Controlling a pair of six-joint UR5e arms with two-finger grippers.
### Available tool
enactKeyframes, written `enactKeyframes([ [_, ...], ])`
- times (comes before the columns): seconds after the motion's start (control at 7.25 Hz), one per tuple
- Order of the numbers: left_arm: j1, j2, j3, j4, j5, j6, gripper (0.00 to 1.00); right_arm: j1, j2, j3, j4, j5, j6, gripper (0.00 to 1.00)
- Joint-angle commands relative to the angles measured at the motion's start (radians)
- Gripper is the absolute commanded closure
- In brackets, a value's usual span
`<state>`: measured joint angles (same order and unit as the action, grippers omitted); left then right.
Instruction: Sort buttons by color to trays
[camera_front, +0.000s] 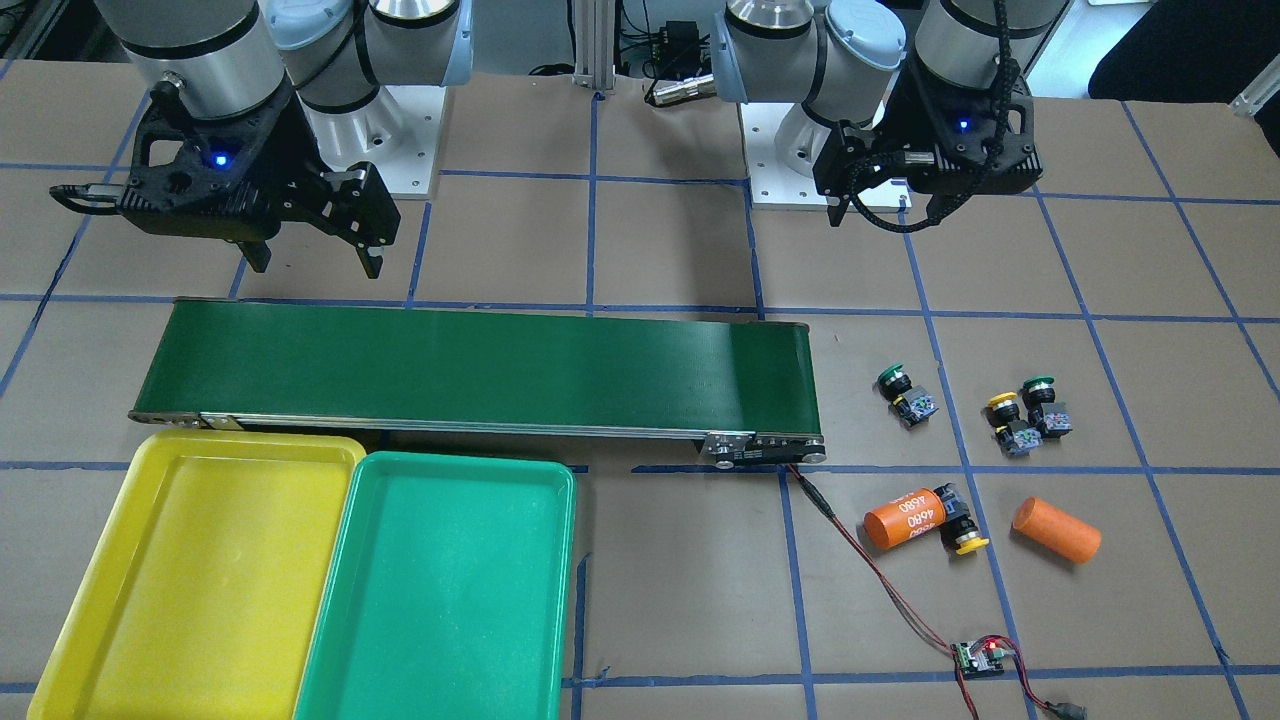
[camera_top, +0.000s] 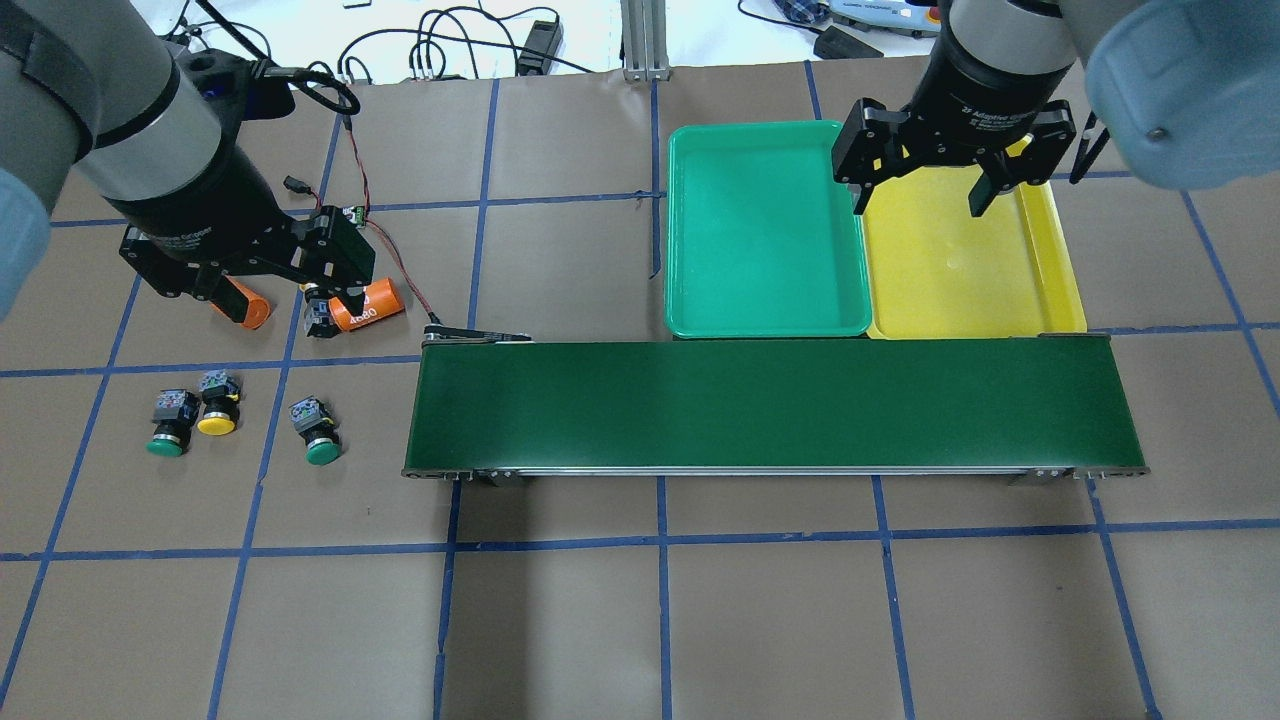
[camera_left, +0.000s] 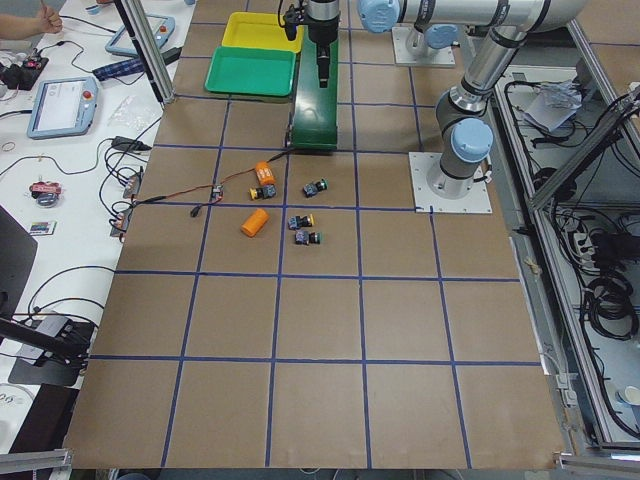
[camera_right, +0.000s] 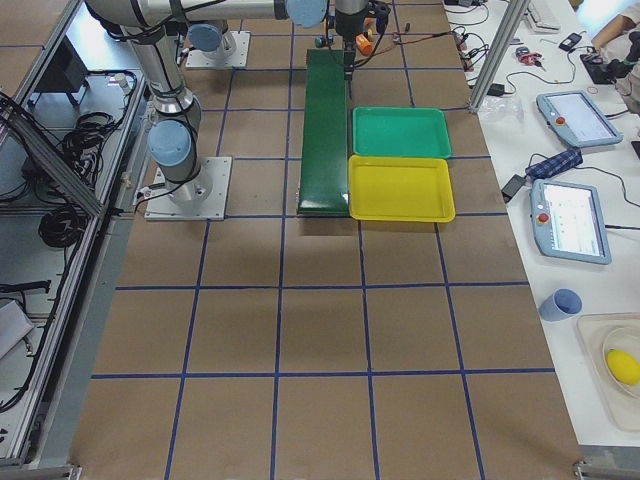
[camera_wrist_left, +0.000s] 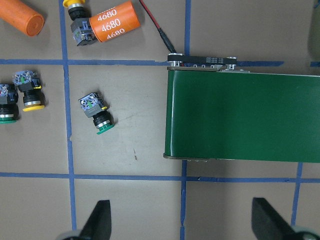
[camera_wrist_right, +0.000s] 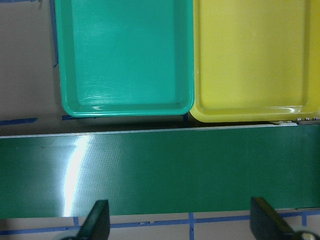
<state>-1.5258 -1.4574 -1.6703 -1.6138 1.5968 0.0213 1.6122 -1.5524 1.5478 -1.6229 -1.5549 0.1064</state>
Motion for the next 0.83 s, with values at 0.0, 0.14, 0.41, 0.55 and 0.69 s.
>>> enactKeyframes([
  [0.0, 0.004, -0.004, 0.003, 0.002, 0.000, -0.006, 0.00, 0.000, 0.000, 0.000, 0.000, -0.001, -0.001, 0.00],
  [0.14, 0.006, -0.011, 0.001, 0.000, 0.000, -0.006, 0.00, 0.000, 0.000, 0.000, 0.000, -0.001, -0.001, 0.00],
  [0.41, 0.012, -0.027, -0.003, 0.002, 0.000, -0.001, 0.00, 0.000, 0.000, 0.000, 0.000, -0.001, -0.001, 0.00],
  [0.55, 0.016, -0.029, -0.015, 0.017, 0.000, -0.003, 0.00, 0.002, 0.000, 0.000, 0.000, 0.001, -0.001, 0.00],
  [0.69, 0.019, -0.018, -0.032, 0.055, -0.001, -0.007, 0.00, 0.002, 0.000, 0.000, 0.000, 0.001, 0.001, 0.00],
])
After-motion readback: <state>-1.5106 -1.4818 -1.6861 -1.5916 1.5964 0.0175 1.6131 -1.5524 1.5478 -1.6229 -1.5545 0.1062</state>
